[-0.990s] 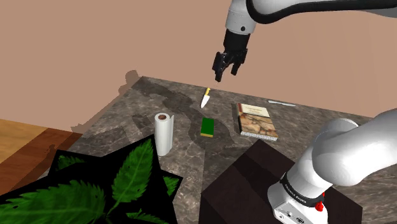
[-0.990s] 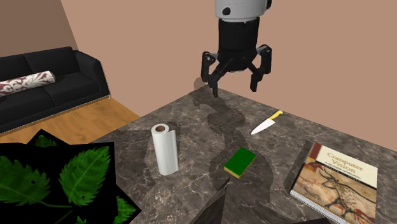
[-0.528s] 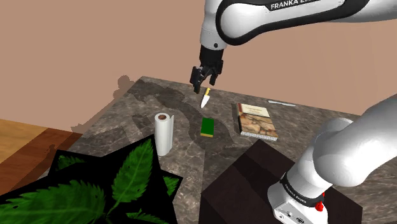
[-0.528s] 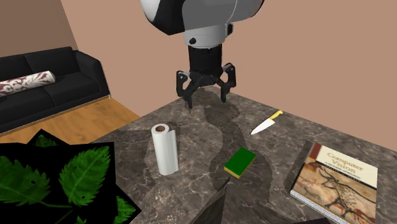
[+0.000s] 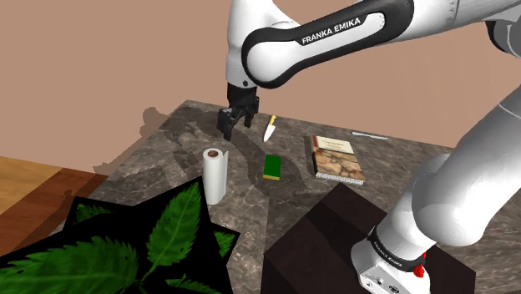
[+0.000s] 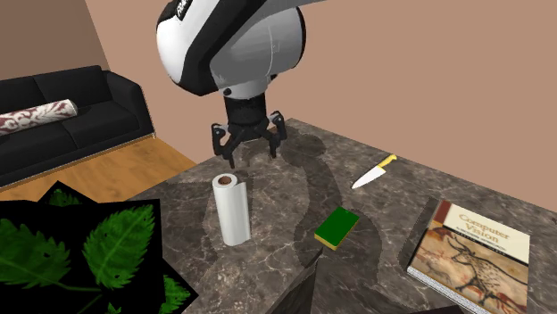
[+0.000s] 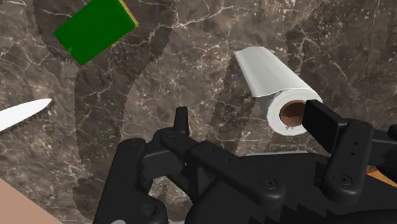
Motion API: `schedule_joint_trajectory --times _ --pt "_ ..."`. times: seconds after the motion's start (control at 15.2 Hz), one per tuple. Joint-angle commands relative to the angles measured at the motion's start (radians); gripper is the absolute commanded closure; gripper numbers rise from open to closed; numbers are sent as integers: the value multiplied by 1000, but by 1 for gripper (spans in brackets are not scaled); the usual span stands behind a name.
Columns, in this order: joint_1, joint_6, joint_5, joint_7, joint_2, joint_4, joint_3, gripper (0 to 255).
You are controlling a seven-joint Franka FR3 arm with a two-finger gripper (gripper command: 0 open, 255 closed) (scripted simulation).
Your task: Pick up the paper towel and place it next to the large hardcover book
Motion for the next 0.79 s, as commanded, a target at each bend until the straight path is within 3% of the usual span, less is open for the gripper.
schedule_joint_trajectory --times 0.0,0.4,0.73 --pt "12 28 -14 11 66 37 17 0" --pt "53 90 -68 45 251 150 52 0" --pt "54 149 -86 56 288 126 47 0"
